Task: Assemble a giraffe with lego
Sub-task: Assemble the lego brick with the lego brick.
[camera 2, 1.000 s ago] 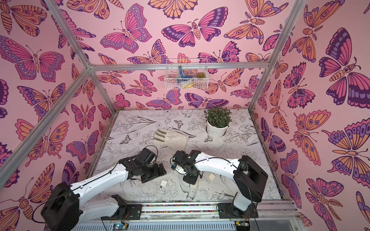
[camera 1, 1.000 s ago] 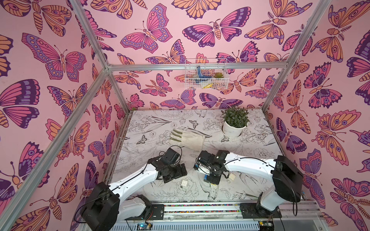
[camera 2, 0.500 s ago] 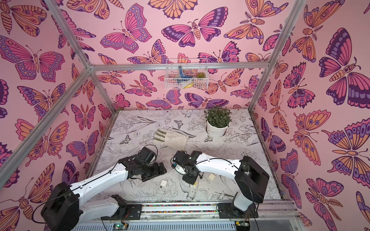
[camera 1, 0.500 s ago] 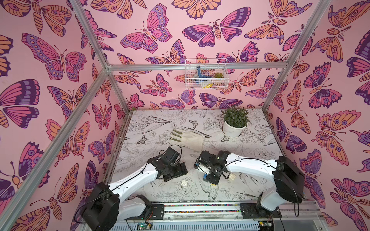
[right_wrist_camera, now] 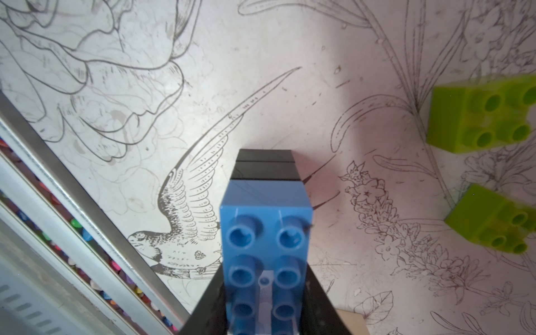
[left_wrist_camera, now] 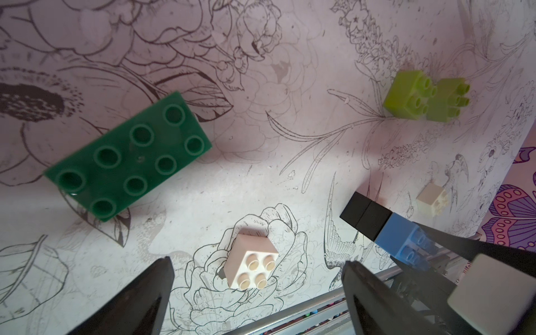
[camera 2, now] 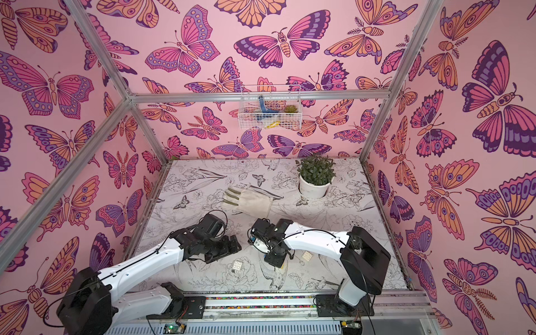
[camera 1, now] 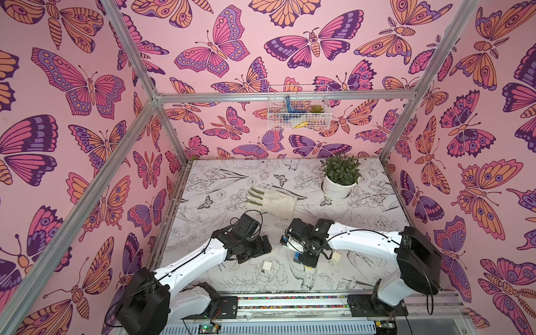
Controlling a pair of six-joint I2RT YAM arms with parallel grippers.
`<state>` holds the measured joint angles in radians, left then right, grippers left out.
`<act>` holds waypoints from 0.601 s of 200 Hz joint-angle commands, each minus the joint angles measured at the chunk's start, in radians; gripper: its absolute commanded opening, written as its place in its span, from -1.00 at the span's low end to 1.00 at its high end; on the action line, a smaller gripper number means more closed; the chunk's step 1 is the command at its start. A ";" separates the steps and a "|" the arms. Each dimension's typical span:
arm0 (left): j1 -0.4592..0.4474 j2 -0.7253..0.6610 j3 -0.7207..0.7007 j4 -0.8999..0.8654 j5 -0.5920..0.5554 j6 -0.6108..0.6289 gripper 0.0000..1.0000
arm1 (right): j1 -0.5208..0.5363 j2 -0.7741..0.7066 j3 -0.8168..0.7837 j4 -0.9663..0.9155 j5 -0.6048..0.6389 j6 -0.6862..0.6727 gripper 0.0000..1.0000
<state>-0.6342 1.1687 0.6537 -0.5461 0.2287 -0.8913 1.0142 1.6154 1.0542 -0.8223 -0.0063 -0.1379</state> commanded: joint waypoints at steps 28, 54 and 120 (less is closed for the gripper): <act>0.007 -0.030 -0.028 0.001 -0.004 -0.017 0.93 | -0.005 0.031 -0.033 -0.025 -0.032 -0.033 -0.95; 0.005 -0.043 -0.035 0.000 -0.005 -0.024 0.93 | -0.005 0.038 -0.045 -0.023 -0.037 -0.044 -0.96; 0.006 -0.049 -0.031 0.000 -0.004 -0.033 0.92 | -0.006 0.042 -0.083 0.012 -0.053 -0.061 -0.97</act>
<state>-0.6342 1.1244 0.6292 -0.5465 0.2287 -0.9176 1.0092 1.6005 1.0325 -0.7982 -0.0177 -0.1844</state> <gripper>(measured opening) 0.965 0.366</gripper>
